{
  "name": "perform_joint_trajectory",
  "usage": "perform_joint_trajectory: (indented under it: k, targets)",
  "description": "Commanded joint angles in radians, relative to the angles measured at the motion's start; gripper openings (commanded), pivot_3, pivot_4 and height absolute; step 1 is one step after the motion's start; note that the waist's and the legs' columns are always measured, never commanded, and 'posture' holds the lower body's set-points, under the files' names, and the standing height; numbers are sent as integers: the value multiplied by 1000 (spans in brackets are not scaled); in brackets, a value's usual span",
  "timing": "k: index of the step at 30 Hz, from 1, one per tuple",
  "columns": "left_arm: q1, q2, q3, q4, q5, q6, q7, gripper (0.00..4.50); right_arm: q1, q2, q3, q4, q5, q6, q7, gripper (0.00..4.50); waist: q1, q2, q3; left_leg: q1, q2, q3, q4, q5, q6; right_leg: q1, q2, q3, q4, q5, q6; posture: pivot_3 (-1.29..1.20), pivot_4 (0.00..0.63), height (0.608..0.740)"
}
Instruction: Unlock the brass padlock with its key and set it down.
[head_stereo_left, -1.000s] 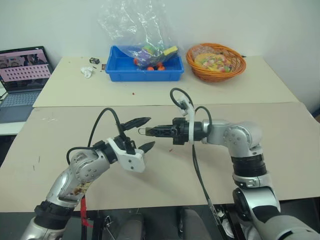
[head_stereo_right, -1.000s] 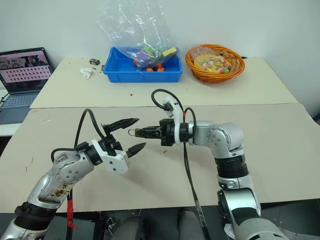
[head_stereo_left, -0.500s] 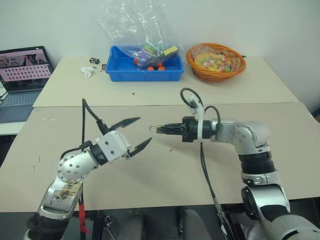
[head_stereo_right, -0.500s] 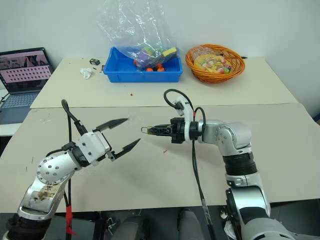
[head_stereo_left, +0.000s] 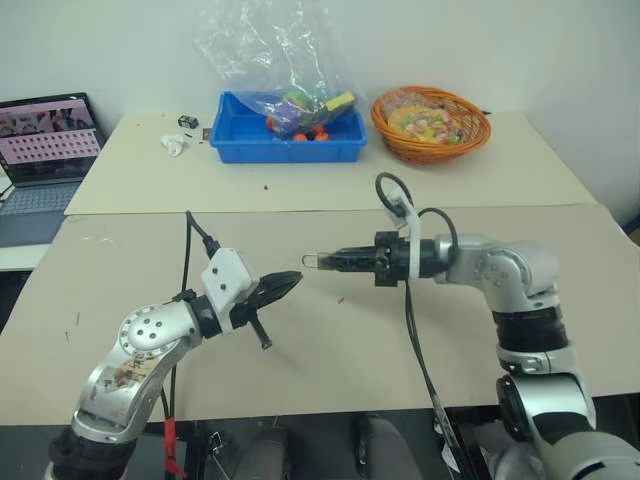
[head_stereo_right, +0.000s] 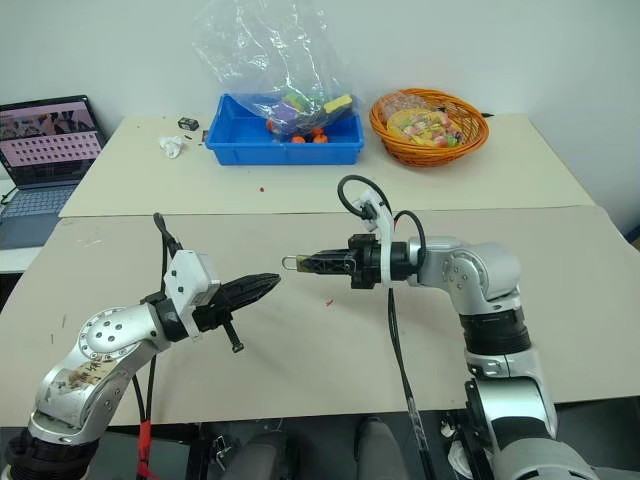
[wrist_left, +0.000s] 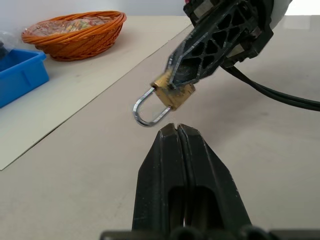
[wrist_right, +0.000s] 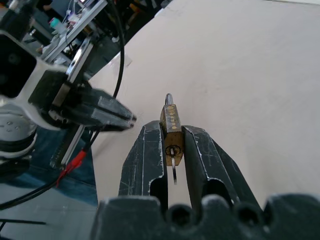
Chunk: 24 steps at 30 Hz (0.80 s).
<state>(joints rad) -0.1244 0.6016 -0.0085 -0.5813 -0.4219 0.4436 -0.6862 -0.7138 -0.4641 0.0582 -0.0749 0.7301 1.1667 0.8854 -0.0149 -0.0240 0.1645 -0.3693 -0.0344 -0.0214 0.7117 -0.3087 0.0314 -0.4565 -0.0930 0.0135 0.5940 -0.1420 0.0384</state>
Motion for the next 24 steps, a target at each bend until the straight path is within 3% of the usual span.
perform_joint_trajectory:
  k: [1,24]
  targets:
    - [-21,2,19,-43,-15,1,7,55,17,-25,15,-65,14,-39,45,122,0,0,0,0,0,0,0,0,0,0,0,0,0,0,0,0,150,728]
    - [-36,1,4,-37,5,1,26,55,-11,1,-10,-135,97,3,3,122,1,0,0,0,0,0,0,0,0,0,0,0,0,0,0,0,150,728]
